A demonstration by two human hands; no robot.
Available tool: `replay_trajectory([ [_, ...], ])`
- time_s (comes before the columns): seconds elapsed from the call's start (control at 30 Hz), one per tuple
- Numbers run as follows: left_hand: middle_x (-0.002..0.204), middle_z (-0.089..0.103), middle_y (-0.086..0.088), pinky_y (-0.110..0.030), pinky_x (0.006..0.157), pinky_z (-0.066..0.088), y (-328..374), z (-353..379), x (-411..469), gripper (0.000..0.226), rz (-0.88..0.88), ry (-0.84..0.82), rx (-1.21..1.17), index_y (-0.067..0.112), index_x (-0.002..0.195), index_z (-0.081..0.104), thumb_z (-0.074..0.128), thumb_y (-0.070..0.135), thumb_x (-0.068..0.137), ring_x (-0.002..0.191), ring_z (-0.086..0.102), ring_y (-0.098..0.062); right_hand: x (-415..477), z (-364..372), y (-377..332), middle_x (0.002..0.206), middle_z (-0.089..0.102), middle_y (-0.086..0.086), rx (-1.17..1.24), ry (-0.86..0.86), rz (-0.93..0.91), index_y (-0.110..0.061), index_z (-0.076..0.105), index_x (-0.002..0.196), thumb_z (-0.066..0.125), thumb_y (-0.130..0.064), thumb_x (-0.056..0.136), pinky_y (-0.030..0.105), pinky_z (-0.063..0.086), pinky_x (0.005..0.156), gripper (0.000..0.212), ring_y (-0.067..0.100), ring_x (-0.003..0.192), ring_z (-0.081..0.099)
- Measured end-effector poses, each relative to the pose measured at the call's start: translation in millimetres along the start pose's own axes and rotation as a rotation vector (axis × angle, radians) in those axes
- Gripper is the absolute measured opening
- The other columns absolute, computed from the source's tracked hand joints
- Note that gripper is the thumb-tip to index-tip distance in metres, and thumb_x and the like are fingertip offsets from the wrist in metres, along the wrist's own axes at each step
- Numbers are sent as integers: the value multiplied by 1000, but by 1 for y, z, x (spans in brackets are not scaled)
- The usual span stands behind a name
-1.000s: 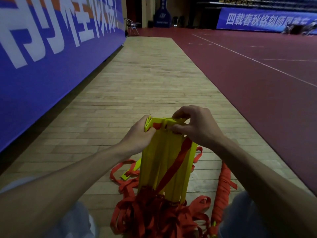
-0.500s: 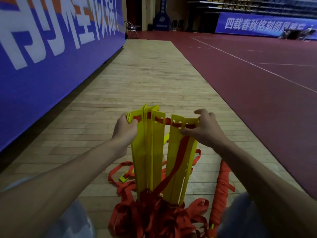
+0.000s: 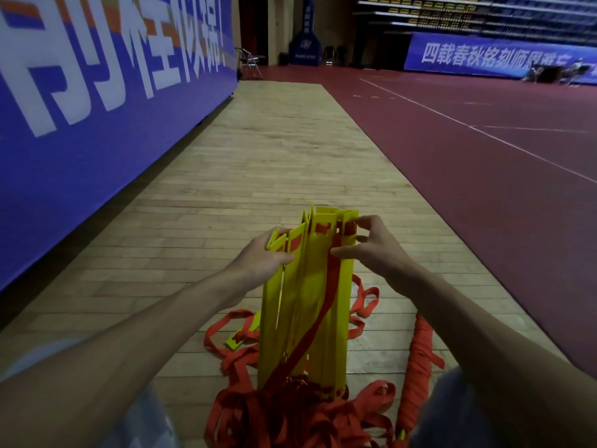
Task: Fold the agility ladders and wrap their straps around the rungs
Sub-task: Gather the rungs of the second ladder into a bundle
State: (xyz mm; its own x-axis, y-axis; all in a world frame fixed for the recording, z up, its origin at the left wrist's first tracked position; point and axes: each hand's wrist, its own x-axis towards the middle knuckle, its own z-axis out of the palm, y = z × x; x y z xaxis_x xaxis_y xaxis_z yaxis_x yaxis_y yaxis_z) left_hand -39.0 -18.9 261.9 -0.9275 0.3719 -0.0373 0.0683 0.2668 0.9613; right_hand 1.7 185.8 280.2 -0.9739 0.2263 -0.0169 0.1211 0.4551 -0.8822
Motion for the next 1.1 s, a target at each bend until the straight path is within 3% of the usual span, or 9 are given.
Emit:
replay_trajectory([
  [0.1,79,65,8,-30,81,43,-3,-2,0,25,33,-25,-3,27,86,66,59,4,94,85,59,-14,4,-4,2,126,49,5,56,19,4,-9,29,135,84,-10,74,35,47,97,82,16,113,49],
  [0.23,92,68,-1,-30,87,45,-3,-2,-6,20,74,-97,15,24,99,69,56,9,97,92,62,-15,4,-4,3,124,53,8,36,47,-31,-15,18,144,86,-23,73,42,48,102,98,23,113,57],
  [0.37,91,66,-2,-28,82,45,2,3,-15,21,126,-148,11,19,99,67,54,3,96,86,61,-9,1,6,4,114,60,7,-53,29,-80,-15,35,135,87,-32,71,42,54,93,84,23,106,62],
  [0.53,88,69,5,-24,81,47,7,-3,-17,33,162,-91,-110,23,95,69,55,-6,90,88,63,-8,-3,-6,-2,97,60,6,-35,-33,-138,-10,54,114,65,1,88,20,51,63,30,15,84,60],
  [0.7,95,69,-3,-30,88,49,-3,1,-13,30,166,74,-77,21,94,67,50,-4,91,94,64,-15,-17,-5,-14,101,60,5,8,-201,-136,-12,55,120,43,18,83,20,47,59,49,13,84,58],
  [0.8,90,64,0,-23,76,48,-4,2,-8,27,135,196,-95,19,96,61,51,-5,89,88,60,-13,-23,5,-19,112,63,7,-4,-288,-181,-17,54,128,54,11,87,34,57,79,50,21,99,63],
  [0.93,94,56,-7,-27,66,49,-6,-1,-8,66,64,-6,-155,14,113,48,65,-3,52,86,56,-15,-24,30,-19,106,69,1,-19,-252,-272,-14,62,123,78,-20,83,27,57,81,43,11,95,67],
  [1.0,99,58,-6,-25,69,53,-7,-3,-9,77,86,-88,-131,14,118,43,80,-5,53,87,60,-12,-20,35,-17,100,72,3,-62,-178,-319,-12,67,115,79,-22,82,35,56,79,36,17,92,68],
  [1.1,101,61,-2,-23,78,53,-10,-4,-9,59,132,-54,-30,18,115,45,84,5,72,91,62,-8,-15,32,-14,96,72,8,-83,-167,-367,-9,69,109,77,-18,84,43,55,80,28,22,91,68],
])
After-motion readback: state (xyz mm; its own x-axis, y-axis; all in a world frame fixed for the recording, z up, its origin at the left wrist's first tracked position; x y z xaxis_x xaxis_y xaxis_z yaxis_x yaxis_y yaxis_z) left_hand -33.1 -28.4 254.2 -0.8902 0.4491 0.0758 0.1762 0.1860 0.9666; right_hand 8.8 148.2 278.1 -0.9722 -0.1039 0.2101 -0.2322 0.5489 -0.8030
